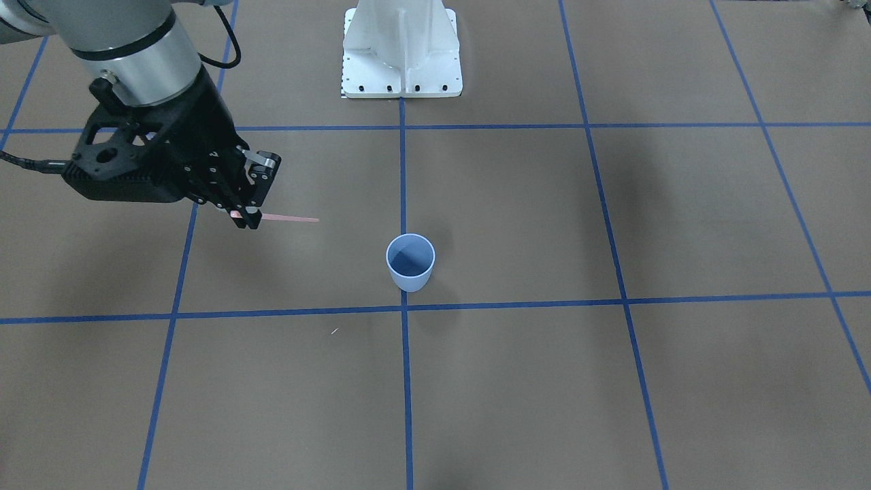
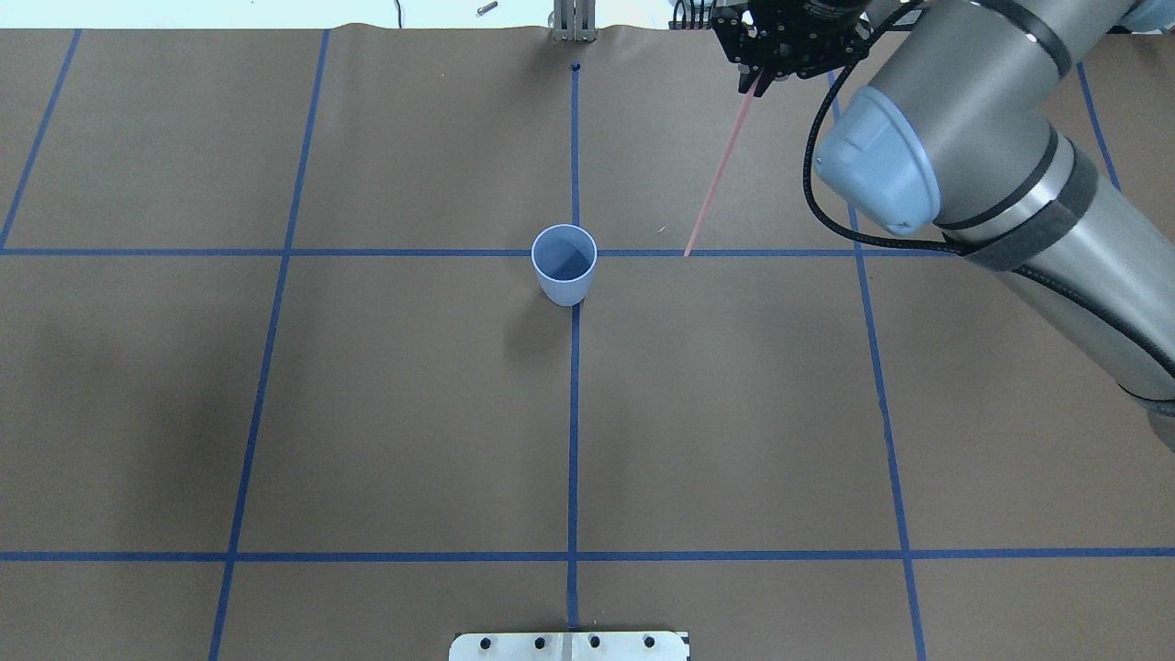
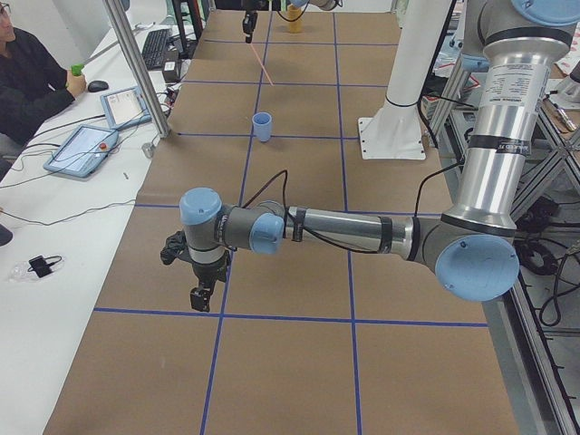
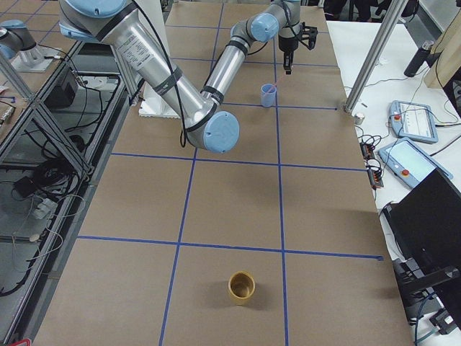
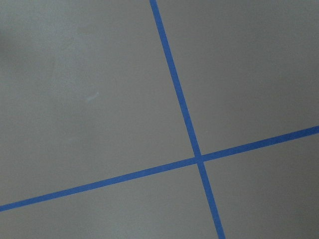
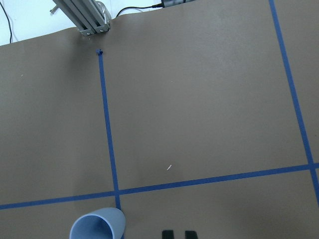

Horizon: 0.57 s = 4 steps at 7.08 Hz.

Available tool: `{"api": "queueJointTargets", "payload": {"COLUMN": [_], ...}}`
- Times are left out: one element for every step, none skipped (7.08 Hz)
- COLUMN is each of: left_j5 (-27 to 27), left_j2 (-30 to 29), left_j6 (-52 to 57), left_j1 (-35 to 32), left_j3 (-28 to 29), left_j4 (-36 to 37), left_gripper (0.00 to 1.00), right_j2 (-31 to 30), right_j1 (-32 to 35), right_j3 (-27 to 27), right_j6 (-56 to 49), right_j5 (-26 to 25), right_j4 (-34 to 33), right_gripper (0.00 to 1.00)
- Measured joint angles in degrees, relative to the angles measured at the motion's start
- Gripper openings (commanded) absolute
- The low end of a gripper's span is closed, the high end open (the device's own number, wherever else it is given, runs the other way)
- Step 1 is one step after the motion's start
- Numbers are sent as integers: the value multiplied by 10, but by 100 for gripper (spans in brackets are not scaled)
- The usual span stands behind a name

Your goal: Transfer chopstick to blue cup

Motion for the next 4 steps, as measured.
{"api": "queueJointTargets", "payload": {"left_j5": [0, 0, 0, 0], "left_j2": [0, -1, -4, -6], "left_j6": [0, 0, 0, 0], "left_j1": [0, 0, 1, 1], "left_j3": [3, 8, 16, 20], "left_j4": [-2, -3, -3, -4], "left_gripper": [98, 98, 98, 98], "right_j2": [21, 40, 51, 65], "right_j1": [-10, -24, -37, -46], "right_j3": [-24, -45, -62, -88], "right_j6": [12, 34, 56, 74], "right_j5": [-3, -6, -11, -18], "right_j4": [4, 13, 33, 56], "right_gripper": [0, 0, 0, 0]}}
